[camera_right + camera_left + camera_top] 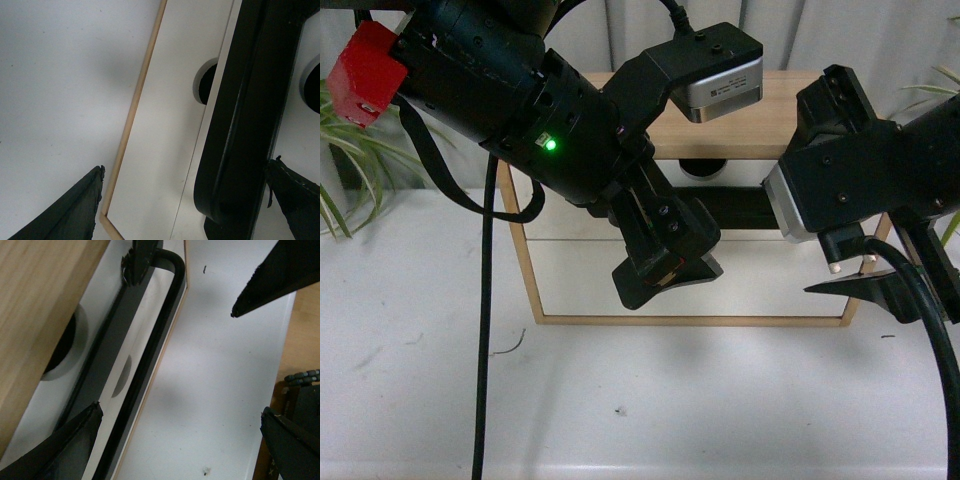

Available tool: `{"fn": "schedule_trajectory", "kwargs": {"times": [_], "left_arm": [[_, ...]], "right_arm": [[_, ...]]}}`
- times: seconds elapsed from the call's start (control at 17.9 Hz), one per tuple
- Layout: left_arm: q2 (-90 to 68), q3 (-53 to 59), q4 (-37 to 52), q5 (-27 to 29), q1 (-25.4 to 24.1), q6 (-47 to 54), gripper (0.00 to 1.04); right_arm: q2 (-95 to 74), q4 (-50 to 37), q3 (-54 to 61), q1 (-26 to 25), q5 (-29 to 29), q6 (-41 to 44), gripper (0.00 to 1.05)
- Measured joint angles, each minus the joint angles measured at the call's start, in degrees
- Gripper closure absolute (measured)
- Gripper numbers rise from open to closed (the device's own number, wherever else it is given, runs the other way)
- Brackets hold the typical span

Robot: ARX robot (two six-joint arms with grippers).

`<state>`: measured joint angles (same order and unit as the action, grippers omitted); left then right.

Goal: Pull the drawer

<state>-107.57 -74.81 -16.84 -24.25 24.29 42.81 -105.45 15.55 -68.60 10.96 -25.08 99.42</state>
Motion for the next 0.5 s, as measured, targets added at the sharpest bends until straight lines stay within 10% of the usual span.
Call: {"fn": "schedule_trajectory", "kwargs": {"times": [0.5], "left_arm": [[-3.45,-1.36,1.31,0.68,-0.22,-0.39,0.07]], "right_arm": [[-2.84,-1.70,0.00,1.05,-0.66,-1.88,0.06]]}}
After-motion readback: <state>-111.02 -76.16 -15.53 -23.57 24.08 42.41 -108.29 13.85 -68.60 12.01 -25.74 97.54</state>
